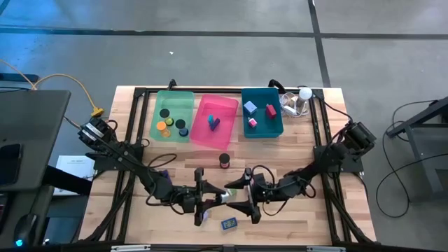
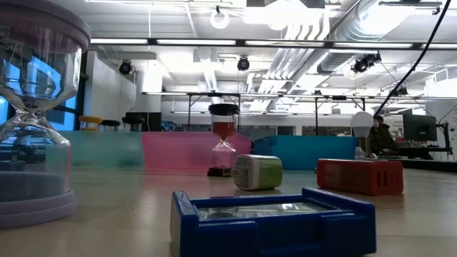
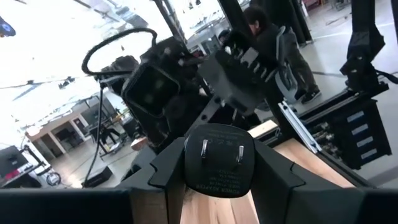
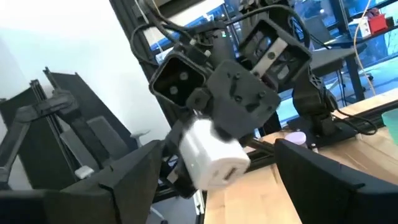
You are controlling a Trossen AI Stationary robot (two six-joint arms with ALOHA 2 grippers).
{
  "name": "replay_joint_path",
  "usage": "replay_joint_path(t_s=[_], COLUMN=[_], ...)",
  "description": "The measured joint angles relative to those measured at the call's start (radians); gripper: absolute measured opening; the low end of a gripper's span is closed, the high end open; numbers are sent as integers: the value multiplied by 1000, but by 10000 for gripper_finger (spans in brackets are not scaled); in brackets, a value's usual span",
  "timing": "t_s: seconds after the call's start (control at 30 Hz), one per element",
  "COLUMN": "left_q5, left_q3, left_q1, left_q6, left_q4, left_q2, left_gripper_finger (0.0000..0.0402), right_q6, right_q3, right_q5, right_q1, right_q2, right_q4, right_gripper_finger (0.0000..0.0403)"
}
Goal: Pick & Place Office items
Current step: Put the white charger adapter into the blue bin
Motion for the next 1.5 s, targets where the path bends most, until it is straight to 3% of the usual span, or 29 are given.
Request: replay_joint_path(t_s=[0.2,0.3,0.63,0.87,1.1,1.33,1.5], left_q5=[50,97,100,107,119,146,132], left_q3=[0,0,0,0,1,1,0], left_q1=[26,52,86,89,87,87,71], left_q6=[2,-29,-19,-19,9,22,-2], left_q4=[9,12,16,16,-4,-35,-31], left_q2=[0,0,0,-1,-1,-2,0], left_gripper_finger=[128,128,128,128,128,134,206], right_q6=[15,26,22,19,20,2,-45], right_q3=[0,-1,-1,-1,-2,-3,0], right_q5=[-152,-148,-182,-204,-220,-226,-238], right_q1=[-26,-42,-59,-66,-66,-65,-55], right_q2=[0,0,0,0,0,0,-1], right_q4=[21,28,29,26,23,-9,-17], right_gripper_finger=[300,300,295,241,133,128,128])
